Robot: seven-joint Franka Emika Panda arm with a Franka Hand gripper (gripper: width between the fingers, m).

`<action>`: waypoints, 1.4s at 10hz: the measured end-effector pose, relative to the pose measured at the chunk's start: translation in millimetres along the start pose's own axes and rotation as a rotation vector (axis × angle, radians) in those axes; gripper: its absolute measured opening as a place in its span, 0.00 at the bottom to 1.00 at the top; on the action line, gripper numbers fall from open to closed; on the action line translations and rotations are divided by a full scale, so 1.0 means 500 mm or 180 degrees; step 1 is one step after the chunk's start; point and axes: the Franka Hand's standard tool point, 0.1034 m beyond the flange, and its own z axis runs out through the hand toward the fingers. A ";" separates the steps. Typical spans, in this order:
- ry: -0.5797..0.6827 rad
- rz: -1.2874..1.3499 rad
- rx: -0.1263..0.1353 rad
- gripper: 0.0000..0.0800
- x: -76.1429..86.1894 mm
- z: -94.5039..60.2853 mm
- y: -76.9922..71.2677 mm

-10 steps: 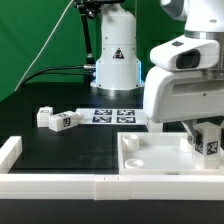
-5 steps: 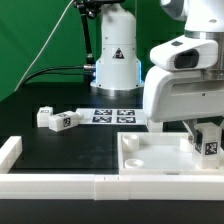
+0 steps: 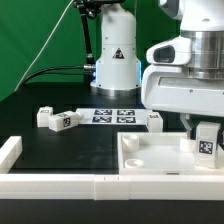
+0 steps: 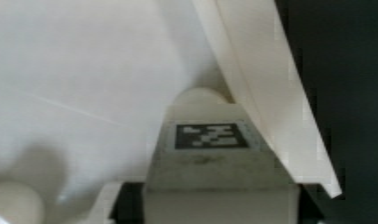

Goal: Assemble one leg

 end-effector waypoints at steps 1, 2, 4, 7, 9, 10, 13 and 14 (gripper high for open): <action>0.0004 0.0538 0.0004 0.36 -0.001 0.002 0.001; 0.0003 0.0704 0.0004 0.36 -0.002 0.002 0.000; -0.0001 0.1193 0.0002 0.36 -0.002 0.002 0.001; -0.0004 0.1142 0.0003 0.47 -0.002 0.003 0.001; 0.0000 0.0558 -0.0004 0.77 -0.001 0.004 0.003; 0.0002 0.0209 -0.0008 0.77 0.000 0.004 0.003; 0.0010 -0.0846 -0.0025 0.81 -0.004 0.004 0.000; 0.0018 -0.1236 -0.0045 0.81 -0.005 0.004 -0.002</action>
Offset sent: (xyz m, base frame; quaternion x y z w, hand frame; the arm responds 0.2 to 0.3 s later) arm -0.0033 0.0013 0.0030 -0.0132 -0.0106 0.1840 0.9828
